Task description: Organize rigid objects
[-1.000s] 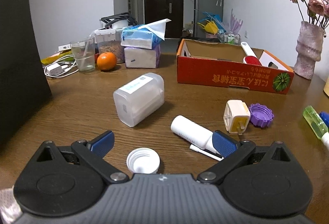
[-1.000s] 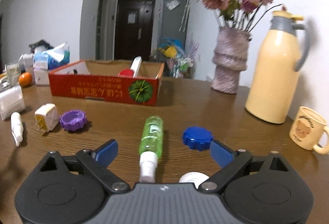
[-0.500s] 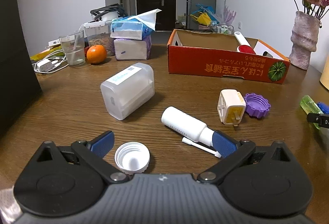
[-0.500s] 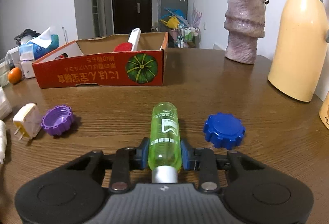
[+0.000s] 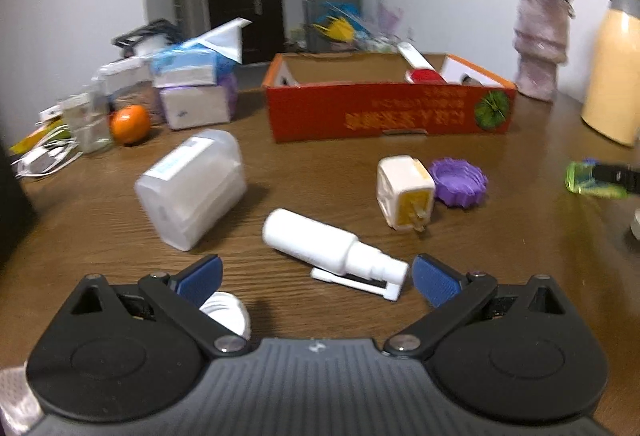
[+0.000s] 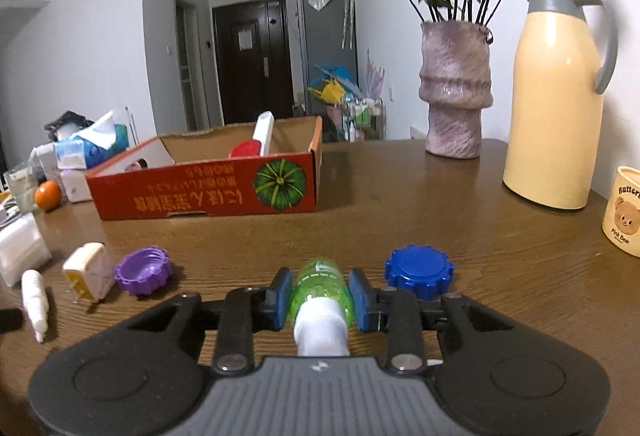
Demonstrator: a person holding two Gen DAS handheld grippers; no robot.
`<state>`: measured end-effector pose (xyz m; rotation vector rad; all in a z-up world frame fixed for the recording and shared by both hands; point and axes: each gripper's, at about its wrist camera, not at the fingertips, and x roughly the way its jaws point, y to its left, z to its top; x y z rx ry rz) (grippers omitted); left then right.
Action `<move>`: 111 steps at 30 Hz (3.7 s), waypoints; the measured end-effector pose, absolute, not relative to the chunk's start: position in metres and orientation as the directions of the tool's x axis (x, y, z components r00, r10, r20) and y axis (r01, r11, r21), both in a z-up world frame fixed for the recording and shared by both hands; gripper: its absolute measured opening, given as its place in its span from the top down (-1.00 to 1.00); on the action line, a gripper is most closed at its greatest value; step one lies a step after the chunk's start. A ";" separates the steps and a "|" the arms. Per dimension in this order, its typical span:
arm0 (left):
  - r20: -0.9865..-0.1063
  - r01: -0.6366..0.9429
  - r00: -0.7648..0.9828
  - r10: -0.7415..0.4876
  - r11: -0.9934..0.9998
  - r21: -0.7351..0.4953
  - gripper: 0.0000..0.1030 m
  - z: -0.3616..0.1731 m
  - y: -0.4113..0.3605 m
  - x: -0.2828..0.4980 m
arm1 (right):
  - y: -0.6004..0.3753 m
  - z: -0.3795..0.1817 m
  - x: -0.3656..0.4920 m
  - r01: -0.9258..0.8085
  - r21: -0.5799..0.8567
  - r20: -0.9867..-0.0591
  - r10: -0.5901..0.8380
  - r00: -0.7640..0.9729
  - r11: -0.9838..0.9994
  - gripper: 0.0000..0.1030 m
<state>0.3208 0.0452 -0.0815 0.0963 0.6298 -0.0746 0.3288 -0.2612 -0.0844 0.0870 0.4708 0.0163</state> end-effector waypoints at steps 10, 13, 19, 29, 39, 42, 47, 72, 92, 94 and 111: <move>-0.600 0.198 0.796 -0.083 0.972 0.129 -1.00 -0.092 0.042 0.332 | -0.253 -0.087 0.322 0.005 0.069 -0.457 0.027 0.889 0.998 0.42; -0.596 0.220 0.797 -0.094 0.965 0.141 -1.00 -0.093 0.042 0.335 | -0.250 -0.091 0.326 0.008 0.054 -0.484 0.019 0.875 0.999 0.42; -0.594 0.260 0.795 -0.120 0.953 0.156 -1.00 -0.096 0.044 0.345 | -0.252 -0.097 0.331 0.044 0.077 -0.535 0.004 0.845 0.996 0.41; -0.611 0.324 0.769 -0.185 0.938 0.124 -0.93 -0.098 0.050 0.358 | -0.251 -0.100 0.330 0.068 0.069 -0.562 -0.018 0.827 0.995 0.42; -0.616 0.346 0.758 -0.213 0.933 0.103 -0.22 -0.099 0.049 0.357 | -0.243 -0.097 0.322 0.044 0.073 -0.536 0.002 0.844 0.996 0.42; -0.605 0.330 0.775 -0.186 0.934 0.136 -0.51 -0.099 0.047 0.354 | -0.242 -0.097 0.320 0.040 0.075 -0.530 0.006 0.848 0.996 0.42; -0.561 0.301 0.813 -0.154 0.936 0.180 -0.90 -0.094 0.047 0.348 | -0.240 -0.096 0.316 0.035 0.078 -0.520 0.010 0.854 0.996 0.42; -0.594 0.574 0.717 -0.364 0.792 0.209 -0.90 -0.103 0.071 0.388 | -0.238 -0.097 0.299 0.085 0.091 -0.527 -0.024 0.849 0.992 0.42; -0.497 0.388 0.832 -0.247 0.899 0.203 -0.90 -0.086 0.064 0.343 | -0.237 -0.092 0.289 0.047 0.157 -0.467 0.032 0.884 0.986 0.42; -0.493 0.377 0.836 -0.242 0.905 0.195 -0.90 -0.085 0.061 0.339 | -0.236 -0.091 0.288 0.041 0.160 -0.463 0.039 0.885 0.986 0.42; -0.493 0.299 0.847 -0.197 0.945 0.136 -0.90 -0.079 0.046 0.318 | -0.227 -0.104 0.333 0.040 0.086 -0.588 0.019 0.809 0.995 0.42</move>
